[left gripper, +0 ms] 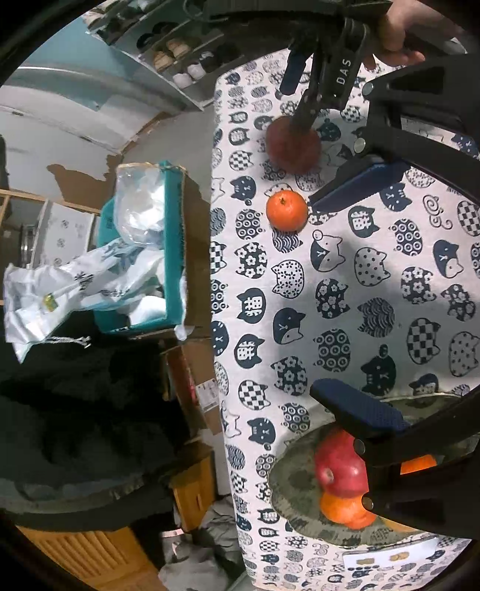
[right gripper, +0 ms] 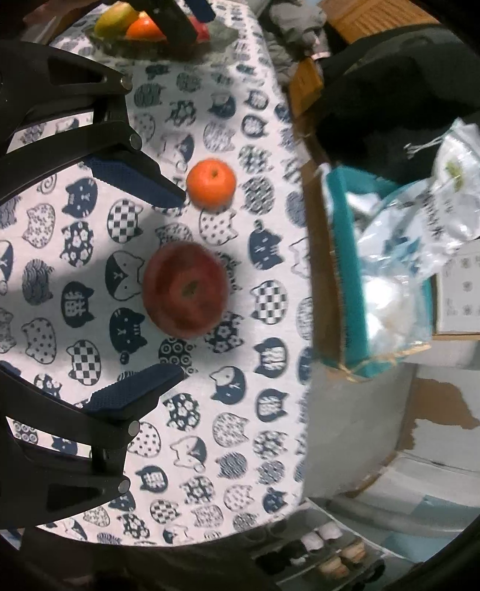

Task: Organize fruits
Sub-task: 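Grasp the red apple on the tablecloth with the right tool, then grasp the mandarin with the left tool while the right tool lifts the apple, then carry the mandarin and the apple over the green bowl with both tools, then lower the mandarin into the bowl and open the left tool while the right tool lowers the apple, then open the right tool and release the apple into the bowl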

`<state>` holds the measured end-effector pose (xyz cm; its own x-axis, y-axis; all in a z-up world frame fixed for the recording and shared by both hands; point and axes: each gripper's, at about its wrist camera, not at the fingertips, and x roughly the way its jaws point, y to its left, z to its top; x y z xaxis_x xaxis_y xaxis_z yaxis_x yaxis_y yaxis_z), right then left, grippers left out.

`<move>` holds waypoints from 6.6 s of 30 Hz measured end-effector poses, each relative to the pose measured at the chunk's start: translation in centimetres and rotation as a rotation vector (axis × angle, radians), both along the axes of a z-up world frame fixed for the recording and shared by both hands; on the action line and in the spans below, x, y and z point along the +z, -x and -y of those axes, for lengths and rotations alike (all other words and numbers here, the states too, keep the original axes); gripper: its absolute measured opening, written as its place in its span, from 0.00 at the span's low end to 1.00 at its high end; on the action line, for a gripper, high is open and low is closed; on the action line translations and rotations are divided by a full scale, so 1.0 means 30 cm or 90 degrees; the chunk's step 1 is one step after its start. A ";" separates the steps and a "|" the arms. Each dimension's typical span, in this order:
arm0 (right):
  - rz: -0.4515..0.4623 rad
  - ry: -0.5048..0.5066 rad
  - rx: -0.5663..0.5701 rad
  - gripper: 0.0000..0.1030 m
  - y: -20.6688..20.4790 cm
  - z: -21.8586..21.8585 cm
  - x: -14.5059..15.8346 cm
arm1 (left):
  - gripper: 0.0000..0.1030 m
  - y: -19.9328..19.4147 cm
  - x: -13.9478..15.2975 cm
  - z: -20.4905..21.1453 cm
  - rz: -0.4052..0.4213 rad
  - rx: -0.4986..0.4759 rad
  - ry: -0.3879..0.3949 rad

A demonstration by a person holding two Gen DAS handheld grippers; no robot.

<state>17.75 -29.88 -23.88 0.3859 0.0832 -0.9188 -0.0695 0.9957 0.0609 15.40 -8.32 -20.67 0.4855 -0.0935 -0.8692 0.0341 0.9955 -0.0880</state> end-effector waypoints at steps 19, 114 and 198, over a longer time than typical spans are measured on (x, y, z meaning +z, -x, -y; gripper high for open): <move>-0.029 -0.018 0.019 0.74 -0.074 -0.007 -0.148 | 0.90 -0.129 -0.139 0.066 -0.052 -0.009 0.042; 0.242 -0.033 0.123 0.74 0.361 -0.201 0.561 | 0.42 0.312 0.475 -0.076 0.209 -0.061 0.026; -0.033 -0.089 0.331 0.75 0.265 -0.976 0.002 | 0.67 0.391 -0.027 -0.819 -0.042 0.172 0.094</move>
<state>9.81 -0.61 -23.81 0.2157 0.3732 -0.9023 -0.5443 0.8132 0.2063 3.67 16.24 -21.49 0.4535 -0.0961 -0.8861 -0.2401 0.9442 -0.2253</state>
